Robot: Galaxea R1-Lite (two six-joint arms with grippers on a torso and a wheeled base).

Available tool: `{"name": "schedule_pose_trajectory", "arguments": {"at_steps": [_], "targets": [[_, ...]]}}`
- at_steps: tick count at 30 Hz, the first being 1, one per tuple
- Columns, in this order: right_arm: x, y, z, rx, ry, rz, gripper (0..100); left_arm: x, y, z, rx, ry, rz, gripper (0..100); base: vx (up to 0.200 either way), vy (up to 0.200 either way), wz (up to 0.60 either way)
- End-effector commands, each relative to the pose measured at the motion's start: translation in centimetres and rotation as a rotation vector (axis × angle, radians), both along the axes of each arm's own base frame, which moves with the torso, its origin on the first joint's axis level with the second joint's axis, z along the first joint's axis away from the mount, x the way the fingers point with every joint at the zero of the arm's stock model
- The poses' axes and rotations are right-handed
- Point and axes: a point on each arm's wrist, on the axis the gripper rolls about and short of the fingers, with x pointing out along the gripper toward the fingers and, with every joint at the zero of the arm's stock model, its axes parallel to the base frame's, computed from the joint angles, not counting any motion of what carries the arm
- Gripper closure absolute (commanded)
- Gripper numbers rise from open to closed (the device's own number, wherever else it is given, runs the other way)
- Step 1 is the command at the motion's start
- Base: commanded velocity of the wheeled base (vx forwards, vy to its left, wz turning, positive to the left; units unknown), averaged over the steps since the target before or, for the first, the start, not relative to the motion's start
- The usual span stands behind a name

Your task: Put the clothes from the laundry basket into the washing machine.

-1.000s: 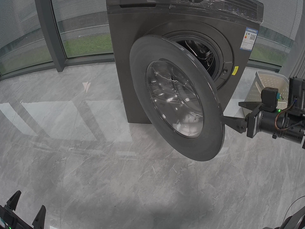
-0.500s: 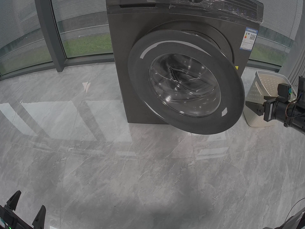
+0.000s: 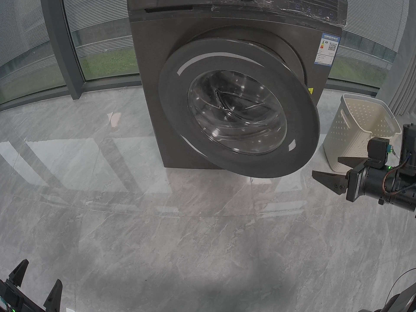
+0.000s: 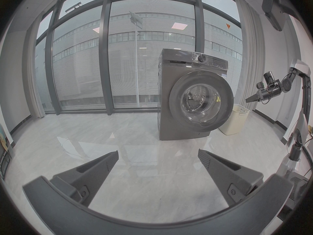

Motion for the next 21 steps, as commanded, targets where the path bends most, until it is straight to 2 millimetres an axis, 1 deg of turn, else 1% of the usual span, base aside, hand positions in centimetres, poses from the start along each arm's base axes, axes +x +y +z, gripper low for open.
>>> {"name": "schedule_pose_trajectory", "arguments": {"at_steps": [1,3,5,6,10,21], "targets": [[-1.4,2.1,0.0,0.047,0.024,0.096,0,0.1,0.0,-0.5,0.002,0.021,0.0,0,0.0,-0.2,0.0],[-1.5,2.4,-0.1,0.047,0.03,0.113,0,0.1,0.0,-0.5,0.002,0.021,0.0,0,0.0,-0.2,0.0],[-1.5,2.6,-0.2,0.047,0.033,0.126,0,0.1,0.0,-0.5,0.002,0.021,0.001,0,0.0,0.0,0.0],[-1.8,3.1,-0.2,0.048,0.035,0.155,0,0.1,0.0,-0.5,0.007,0.02,-0.001,0,0.0,0.0,0.0],[-2.3,4.3,-0.2,0.056,0.041,0.212,0,0.1,0.0,-0.5,0.007,0.02,-0.002,0,0.2,0.0,0.0],[-1.4,6.2,-0.2,0.067,0.066,0.255,0,0.1,0.0,-0.5,0.005,0.023,-0.002,0,0.2,0.0,0.0]]}}
